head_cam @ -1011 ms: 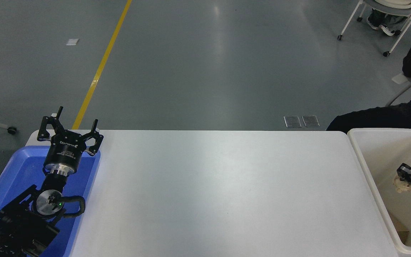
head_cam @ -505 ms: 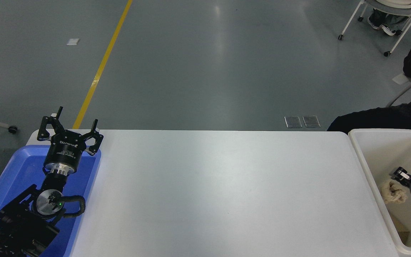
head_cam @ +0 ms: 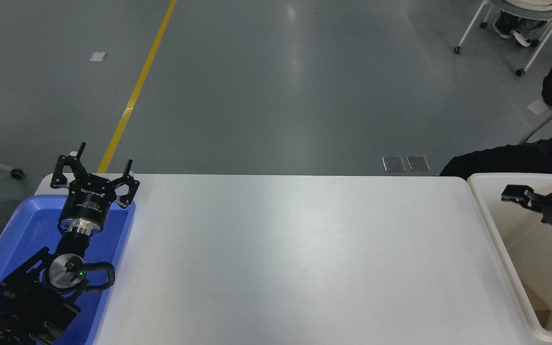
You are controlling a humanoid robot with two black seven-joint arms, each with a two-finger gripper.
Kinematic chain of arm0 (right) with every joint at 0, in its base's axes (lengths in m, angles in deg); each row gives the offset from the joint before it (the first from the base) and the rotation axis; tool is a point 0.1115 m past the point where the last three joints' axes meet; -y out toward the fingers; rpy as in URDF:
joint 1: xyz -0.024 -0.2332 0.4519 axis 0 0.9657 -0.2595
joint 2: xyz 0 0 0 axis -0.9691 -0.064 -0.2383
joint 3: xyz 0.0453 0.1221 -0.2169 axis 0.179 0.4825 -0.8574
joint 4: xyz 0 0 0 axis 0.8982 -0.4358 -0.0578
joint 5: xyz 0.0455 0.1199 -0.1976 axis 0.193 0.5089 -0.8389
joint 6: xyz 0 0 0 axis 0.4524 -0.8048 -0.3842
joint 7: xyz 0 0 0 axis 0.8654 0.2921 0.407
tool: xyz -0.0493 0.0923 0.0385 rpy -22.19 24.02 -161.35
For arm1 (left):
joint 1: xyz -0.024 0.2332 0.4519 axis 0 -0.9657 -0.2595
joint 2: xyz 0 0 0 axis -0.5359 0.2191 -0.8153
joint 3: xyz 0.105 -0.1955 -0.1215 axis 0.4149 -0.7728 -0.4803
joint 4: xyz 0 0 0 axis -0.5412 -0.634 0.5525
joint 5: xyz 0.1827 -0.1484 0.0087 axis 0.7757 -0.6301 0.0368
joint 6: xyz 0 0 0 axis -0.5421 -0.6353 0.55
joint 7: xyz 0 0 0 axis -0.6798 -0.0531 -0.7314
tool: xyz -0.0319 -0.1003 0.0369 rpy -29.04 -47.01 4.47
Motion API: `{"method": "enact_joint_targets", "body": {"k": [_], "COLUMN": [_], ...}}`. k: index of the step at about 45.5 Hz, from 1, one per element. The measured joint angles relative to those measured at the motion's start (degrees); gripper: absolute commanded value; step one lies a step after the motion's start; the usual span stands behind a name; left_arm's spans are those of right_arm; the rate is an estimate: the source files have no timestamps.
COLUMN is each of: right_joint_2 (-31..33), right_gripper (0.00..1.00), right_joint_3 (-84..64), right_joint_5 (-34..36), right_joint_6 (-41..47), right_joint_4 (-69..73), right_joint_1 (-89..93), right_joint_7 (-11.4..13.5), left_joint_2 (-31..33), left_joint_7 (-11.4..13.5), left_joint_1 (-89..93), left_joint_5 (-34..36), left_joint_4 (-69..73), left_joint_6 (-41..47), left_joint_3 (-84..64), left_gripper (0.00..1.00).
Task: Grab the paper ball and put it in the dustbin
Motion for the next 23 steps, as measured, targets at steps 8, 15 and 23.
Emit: {"method": "enact_joint_targets", "body": {"k": [8, 15, 23], "right_joint_2": [-3.0, -10.5, -20.7], "right_gripper": [1.0, 1.0, 1.0], "right_joint_3": [-14.9, -24.0, -28.7], "right_joint_5": [5.4, 13.6, 22.0], "right_joint_6": [9.4, 16.0, 19.7], "right_joint_4": [14.9, 25.5, 31.9], "right_joint_1": [-21.3, -37.3, -49.0], "right_joint_7": [0.1, 0.5, 0.9], "left_joint_2": [0.0, 0.0, 0.0], "left_joint_7": [0.0, 0.1, 0.1], "left_joint_1": [0.0, -0.1, -0.1], "left_joint_5": [0.0, 0.0, 0.0], "left_joint_4": [0.1, 0.1, 0.1], "left_joint_6": [0.0, 0.1, 0.3], "left_joint_3": [0.0, 0.0, -0.1], "left_gripper": [1.0, 1.0, 1.0]}}
